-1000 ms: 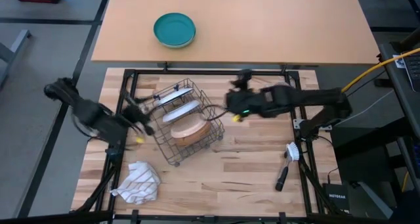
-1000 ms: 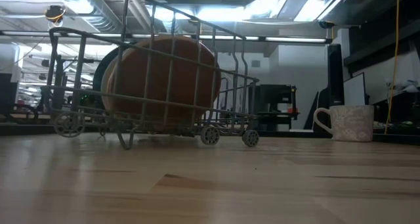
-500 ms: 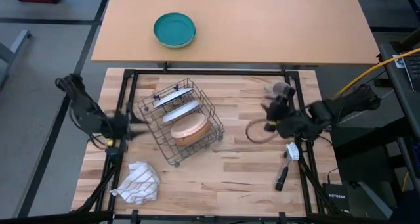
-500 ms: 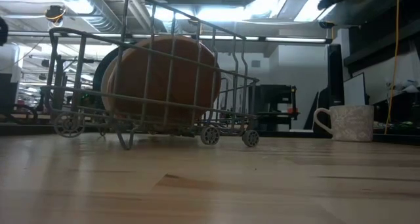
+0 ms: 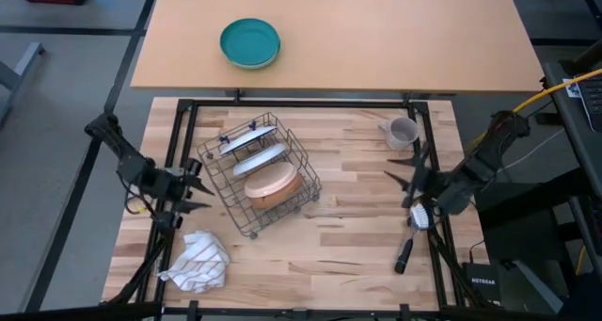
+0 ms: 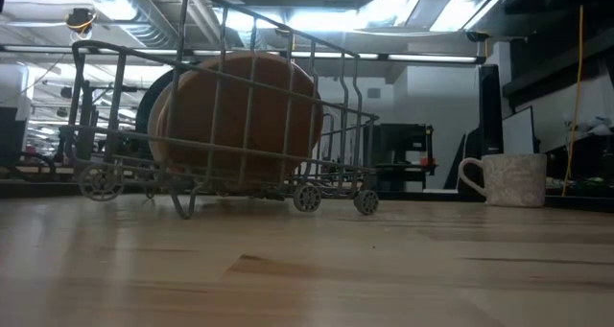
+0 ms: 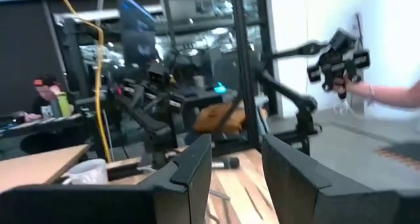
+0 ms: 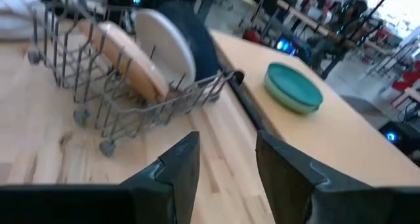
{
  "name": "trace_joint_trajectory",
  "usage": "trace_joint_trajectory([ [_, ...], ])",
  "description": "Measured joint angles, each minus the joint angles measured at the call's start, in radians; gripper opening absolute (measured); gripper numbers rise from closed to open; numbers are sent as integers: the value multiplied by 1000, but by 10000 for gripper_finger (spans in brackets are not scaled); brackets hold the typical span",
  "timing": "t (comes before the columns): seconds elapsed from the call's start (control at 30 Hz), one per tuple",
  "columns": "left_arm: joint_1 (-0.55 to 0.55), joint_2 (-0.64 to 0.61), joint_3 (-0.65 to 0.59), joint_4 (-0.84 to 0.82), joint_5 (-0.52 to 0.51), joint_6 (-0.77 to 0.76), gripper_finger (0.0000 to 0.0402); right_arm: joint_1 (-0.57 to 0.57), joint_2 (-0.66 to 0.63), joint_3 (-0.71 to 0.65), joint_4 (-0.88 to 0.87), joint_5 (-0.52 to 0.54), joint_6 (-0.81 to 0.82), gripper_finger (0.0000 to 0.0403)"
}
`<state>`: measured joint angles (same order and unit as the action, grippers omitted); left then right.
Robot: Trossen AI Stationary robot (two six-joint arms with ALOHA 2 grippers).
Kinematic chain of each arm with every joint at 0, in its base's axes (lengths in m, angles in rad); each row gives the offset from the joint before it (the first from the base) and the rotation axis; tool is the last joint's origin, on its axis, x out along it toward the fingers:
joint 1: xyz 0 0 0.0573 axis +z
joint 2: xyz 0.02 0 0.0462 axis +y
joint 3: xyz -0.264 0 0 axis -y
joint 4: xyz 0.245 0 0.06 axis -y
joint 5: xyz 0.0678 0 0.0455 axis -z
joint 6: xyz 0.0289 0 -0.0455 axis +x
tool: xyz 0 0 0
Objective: Sort dishes
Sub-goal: Return to Home Position
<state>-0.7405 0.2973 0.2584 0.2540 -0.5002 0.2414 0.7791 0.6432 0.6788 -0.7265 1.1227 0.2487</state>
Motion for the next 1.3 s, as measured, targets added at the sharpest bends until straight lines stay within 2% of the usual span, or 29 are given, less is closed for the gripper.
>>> trace_joint_trajectory([
  [0.2,11,-296,-1,-286,2,-65,125,92,-184,-14,-74,72,-25,153],
  [0.37,10,-279,-1,-354,20,-50,125,151,-284,-131,-78,127,-29,153],
  [0.53,9,-283,-46,-380,22,-78,125,207,-366,-311,-77,201,157,153],
  [0.7,9,-284,-108,-364,23,-97,125,262,-404,-448,-28,218,334,153],
  [0.83,9,-284,-163,-349,30,-158,125,300,-404,-483,101,180,240,153],
  [1.0,9,-280,-245,-195,32,-176,125,348,-404,-507,179,98,197,153],
  [1.2,9,-276,-248,-186,40,-101,125,376,-404,-541,302,53,160,153],
  [1.3,9,-276,-248,-186,23,-49,125,368,-404,-582,477,75,60,153],
])
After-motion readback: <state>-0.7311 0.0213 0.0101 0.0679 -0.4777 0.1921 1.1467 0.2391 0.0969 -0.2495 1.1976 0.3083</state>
